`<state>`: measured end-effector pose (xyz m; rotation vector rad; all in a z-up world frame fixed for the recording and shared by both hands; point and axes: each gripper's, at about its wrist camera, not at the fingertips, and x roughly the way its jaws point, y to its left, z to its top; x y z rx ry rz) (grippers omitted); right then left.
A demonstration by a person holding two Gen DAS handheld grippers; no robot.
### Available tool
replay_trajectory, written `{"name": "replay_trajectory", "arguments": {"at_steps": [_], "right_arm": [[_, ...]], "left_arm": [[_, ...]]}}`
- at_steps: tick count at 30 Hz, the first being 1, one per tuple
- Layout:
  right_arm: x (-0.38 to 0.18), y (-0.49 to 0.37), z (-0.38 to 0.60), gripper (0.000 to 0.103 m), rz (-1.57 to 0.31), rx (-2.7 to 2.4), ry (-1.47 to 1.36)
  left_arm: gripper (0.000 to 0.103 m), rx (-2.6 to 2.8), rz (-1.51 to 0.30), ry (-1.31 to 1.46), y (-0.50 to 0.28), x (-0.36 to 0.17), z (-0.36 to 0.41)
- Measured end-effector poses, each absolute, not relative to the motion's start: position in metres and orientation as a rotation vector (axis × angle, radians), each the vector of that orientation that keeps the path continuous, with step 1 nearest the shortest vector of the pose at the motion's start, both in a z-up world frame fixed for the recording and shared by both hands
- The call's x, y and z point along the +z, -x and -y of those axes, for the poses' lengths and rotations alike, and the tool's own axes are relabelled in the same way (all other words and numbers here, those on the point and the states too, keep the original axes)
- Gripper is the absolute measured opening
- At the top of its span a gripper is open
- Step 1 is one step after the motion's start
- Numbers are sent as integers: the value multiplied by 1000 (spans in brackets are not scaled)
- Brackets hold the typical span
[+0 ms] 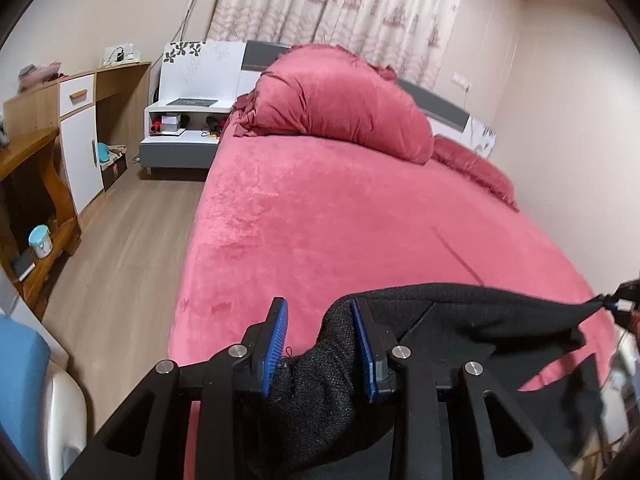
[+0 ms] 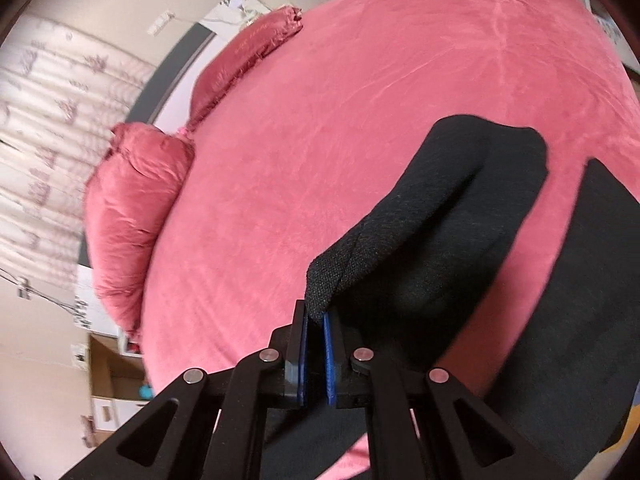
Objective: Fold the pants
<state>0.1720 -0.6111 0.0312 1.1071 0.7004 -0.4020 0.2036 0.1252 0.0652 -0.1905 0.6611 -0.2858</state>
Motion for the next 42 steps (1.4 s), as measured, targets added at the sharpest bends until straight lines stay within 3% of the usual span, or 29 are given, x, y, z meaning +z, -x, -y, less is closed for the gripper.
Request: {"name": "replay_trajectory", "arguments": {"at_steps": [10,17,18,19,24,27,30,35,37,38,39,41,42], "right_arm": [[40,-41,600,7,-605,-321,-1161],[-37,52,590,7,-619,-360,-1269],[-51,62,588,7,-621,-368,-1284],[-61,69,586,7,-626,-376,-1286],[-100,87,573,7,-607,-395,-1314],[-108,88,572,7,-581,-400,-1334],[-113,91,572,7,-565,-404,-1334],[-114,87,572,10,-582,-404,-1273],[-111,83,576,21,-587,-423,-1267],[-111,81,578,35,-587,-435,-1274],[-109,79,582,40,-585,-449,-1284],[-107,71,591,40,-590,-472,-1305],[-106,66,595,40,-601,-481,-1304]], "left_arm": [[33,-303,-622,271,-101,61,-151],[33,-268,-679,282,-45,14,-157],[18,-260,-695,278,-40,6,-157],[14,-263,-721,275,-37,-2,-157],[14,-248,-774,314,-24,-23,-159],[20,-253,-790,426,-22,-23,-167],[50,-208,-811,599,-18,-27,-185],[58,-164,-847,755,-18,-36,-203],[71,-169,-854,785,-25,-34,-205],[73,-172,-882,826,-31,-36,-207],[74,-174,-911,871,-38,-39,-208],[71,-134,-1020,926,-53,-49,-209],[64,-131,-1061,936,-58,-52,-208]]}}
